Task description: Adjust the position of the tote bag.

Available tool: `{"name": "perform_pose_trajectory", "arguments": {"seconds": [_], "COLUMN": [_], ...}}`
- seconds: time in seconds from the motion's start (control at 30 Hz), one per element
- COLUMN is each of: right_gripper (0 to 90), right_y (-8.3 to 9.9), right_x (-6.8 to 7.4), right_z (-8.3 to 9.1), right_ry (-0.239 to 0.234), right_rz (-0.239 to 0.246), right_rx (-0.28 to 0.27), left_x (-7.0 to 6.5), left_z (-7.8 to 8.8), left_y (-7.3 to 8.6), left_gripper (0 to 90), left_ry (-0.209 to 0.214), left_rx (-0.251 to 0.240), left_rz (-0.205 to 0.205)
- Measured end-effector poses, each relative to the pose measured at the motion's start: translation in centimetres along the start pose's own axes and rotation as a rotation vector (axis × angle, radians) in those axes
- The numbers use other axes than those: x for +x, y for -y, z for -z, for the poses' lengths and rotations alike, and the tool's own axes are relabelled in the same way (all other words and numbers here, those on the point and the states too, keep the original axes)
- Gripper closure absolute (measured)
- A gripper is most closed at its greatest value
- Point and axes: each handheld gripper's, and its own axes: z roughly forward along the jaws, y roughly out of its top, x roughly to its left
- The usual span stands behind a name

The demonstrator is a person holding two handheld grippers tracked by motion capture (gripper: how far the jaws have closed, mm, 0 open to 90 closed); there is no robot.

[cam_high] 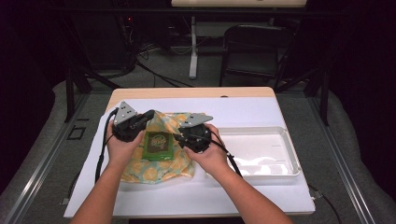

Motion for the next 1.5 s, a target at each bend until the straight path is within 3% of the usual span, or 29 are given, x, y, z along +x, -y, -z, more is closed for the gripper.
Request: {"name": "perform_pose_trajectory", "arguments": {"seconds": [0.37,0.7,0.93,1.1,1.5], "right_gripper": [70.1,88.8,90.0,90.0,90.0], "right_y": [-1.9,-1.9,-1.7,-1.5,-1.1], "right_x": [0.4,0.9,0.7,0.0,-1.5], "right_z": [-1.7,-2.8,-3.5,-4.7,-6.6], "right_ry": [0.017,-0.020,-0.047,-0.060,-0.032], "right_rz": [0.017,0.019,-0.005,-0.053,-0.096], "right_rx": [0.012,0.030,0.048,0.060,0.065], "left_x": [-0.2,-0.5,-1.0,-1.7,-2.5], "left_z": [0.7,1.0,1.0,0.8,0.2], "left_y": [-0.4,-0.5,-0.5,-0.4,0.4], "left_gripper": [90.0,90.0,90.0,90.0,90.0], "left_ry": [0.008,0.020,0.040,0.058,0.071], "left_rx": [-0.039,-0.066,-0.078,-0.066,-0.037], "left_rz": [0.002,-0.002,-0.008,-0.029,-0.056]}}
